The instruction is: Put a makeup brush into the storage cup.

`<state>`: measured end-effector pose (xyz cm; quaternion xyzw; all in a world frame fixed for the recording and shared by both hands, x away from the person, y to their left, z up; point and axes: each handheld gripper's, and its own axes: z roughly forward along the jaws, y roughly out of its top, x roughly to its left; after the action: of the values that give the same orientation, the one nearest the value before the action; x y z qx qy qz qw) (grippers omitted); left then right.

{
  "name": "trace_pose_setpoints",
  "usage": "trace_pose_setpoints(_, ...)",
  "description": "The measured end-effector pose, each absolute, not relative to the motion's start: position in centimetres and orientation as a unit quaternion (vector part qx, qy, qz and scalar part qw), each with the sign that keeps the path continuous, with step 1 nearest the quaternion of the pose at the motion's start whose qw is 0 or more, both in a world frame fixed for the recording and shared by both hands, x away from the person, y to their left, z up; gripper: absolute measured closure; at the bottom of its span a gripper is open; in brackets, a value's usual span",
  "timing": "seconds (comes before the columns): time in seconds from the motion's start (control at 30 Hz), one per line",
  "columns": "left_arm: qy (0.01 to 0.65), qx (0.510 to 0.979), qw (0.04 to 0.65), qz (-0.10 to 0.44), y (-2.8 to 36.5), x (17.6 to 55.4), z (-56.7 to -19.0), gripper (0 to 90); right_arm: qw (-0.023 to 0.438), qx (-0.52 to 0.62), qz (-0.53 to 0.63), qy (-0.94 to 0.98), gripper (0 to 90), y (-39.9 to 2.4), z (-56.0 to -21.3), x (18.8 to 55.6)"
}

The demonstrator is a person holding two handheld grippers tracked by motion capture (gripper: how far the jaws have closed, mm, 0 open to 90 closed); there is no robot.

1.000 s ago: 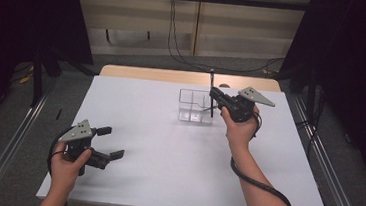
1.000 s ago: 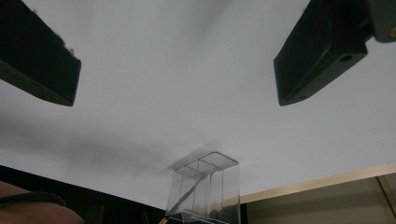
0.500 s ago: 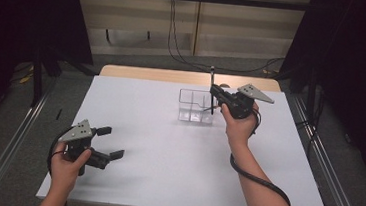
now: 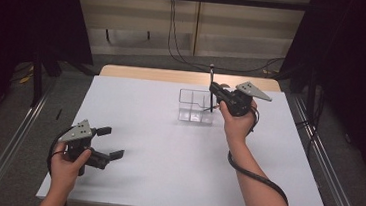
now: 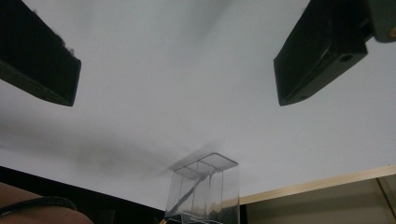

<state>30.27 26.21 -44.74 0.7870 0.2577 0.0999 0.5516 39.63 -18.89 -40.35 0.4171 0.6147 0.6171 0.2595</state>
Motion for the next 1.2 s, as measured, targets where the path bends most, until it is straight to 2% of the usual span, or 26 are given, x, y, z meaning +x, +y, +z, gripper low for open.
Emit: trace_pose_setpoints(1.2, 0.264, 0.787, 0.55, 0.097, 26.3, 30.4, -45.0, 0.6, 0.273, 0.431, 0.603, 0.613, 84.8, -19.3, -40.8, 42.2)
